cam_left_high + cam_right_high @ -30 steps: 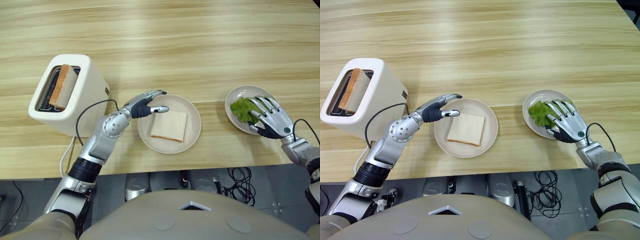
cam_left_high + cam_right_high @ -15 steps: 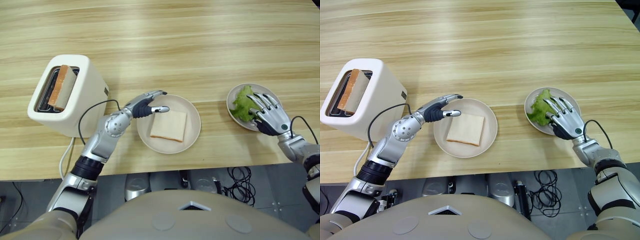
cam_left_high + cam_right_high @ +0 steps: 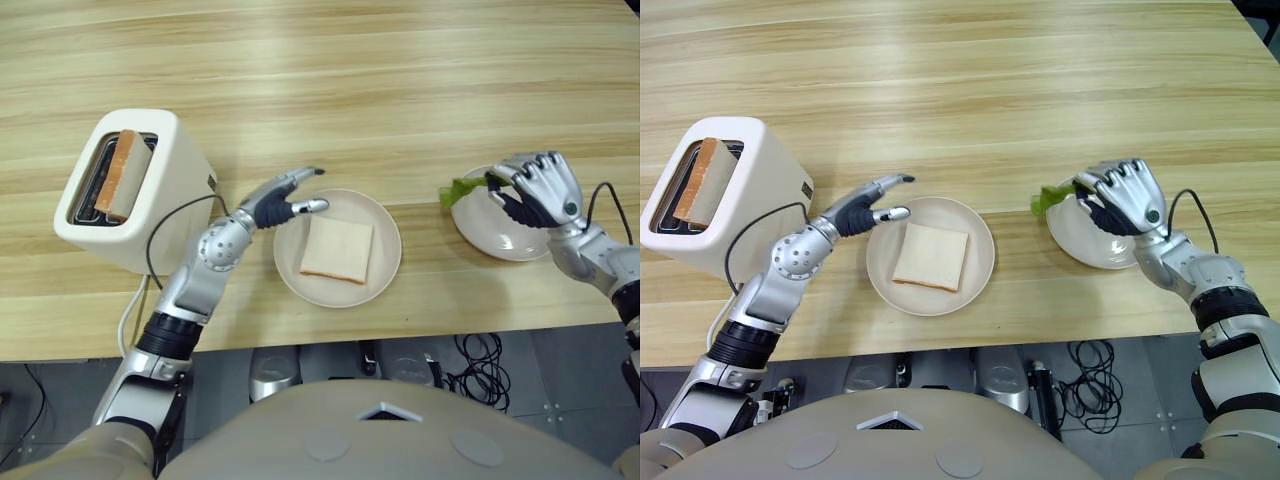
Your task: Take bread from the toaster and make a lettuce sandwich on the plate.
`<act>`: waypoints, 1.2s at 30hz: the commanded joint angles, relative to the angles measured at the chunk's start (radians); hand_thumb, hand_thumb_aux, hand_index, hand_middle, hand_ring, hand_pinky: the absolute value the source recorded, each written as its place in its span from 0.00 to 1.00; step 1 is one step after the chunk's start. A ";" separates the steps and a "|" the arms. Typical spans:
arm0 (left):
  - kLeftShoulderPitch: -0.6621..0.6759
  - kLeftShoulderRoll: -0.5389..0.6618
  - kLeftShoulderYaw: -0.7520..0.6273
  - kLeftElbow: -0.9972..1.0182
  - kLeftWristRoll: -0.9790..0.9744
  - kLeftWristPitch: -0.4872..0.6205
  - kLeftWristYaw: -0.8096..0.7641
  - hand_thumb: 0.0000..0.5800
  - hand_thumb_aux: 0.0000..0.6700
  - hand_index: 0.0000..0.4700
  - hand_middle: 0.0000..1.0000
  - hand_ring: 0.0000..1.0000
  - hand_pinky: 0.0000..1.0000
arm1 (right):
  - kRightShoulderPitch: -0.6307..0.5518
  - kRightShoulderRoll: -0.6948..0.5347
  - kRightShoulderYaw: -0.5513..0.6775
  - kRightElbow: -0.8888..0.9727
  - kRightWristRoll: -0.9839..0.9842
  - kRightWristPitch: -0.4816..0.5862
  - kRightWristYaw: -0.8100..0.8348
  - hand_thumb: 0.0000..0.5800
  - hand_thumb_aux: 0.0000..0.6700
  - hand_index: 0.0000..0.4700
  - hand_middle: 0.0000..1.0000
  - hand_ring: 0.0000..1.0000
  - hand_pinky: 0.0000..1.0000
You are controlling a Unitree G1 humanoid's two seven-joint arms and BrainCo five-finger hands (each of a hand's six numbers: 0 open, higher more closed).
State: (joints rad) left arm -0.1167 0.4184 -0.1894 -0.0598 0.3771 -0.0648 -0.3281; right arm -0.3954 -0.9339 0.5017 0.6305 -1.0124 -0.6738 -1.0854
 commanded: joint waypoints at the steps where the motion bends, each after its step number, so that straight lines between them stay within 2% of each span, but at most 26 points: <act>1: 0.013 0.024 0.106 -0.071 -0.055 0.032 0.019 0.00 0.00 0.00 0.00 0.00 0.00 | 0.001 0.020 -0.033 -0.161 0.018 -0.012 0.105 1.00 1.00 0.98 1.00 1.00 1.00; 4: 0.012 0.053 0.195 -0.147 -0.077 0.047 0.028 0.00 0.00 0.00 0.00 0.00 0.00 | -0.035 0.074 -0.029 -0.251 0.012 -0.032 0.176 1.00 1.00 0.98 1.00 1.00 1.00; 8: 0.007 0.087 0.265 -0.214 -0.093 0.062 0.031 0.00 0.00 0.00 0.00 0.00 0.00 | -0.081 0.149 -0.005 -0.271 -0.009 -0.066 0.231 1.00 1.00 0.98 1.00 1.00 1.00; 15: 0.032 0.145 0.393 -0.358 -0.113 0.109 0.020 0.00 0.00 0.00 0.00 0.00 0.00 | -0.217 0.352 0.116 -0.107 -0.101 -0.121 0.235 1.00 1.00 0.98 1.00 1.00 1.00; 21: 0.073 0.184 0.480 -0.381 -0.126 0.130 0.013 0.00 0.00 0.00 0.00 0.00 0.00 | -0.279 0.469 0.209 0.028 -0.155 -0.137 0.214 1.00 1.00 0.98 1.00 1.00 1.00; 30: 0.153 0.217 0.569 -0.366 -0.130 0.136 0.002 0.00 0.00 0.00 0.00 0.00 0.00 | -0.235 0.449 0.307 0.088 -0.176 -0.190 0.258 1.00 1.00 0.98 1.00 1.00 1.00; 36: 0.166 0.224 0.585 -0.356 -0.121 0.138 0.002 0.00 0.00 0.00 0.00 0.00 0.00 | -0.175 0.374 0.304 0.012 -0.153 -0.214 0.323 1.00 1.00 0.98 1.00 1.00 1.00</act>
State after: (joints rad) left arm 0.0366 0.6243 0.3867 -0.4313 0.2612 0.0611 -0.3184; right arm -0.5839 -0.5441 0.8066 0.6728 -1.1769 -0.8742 -0.7964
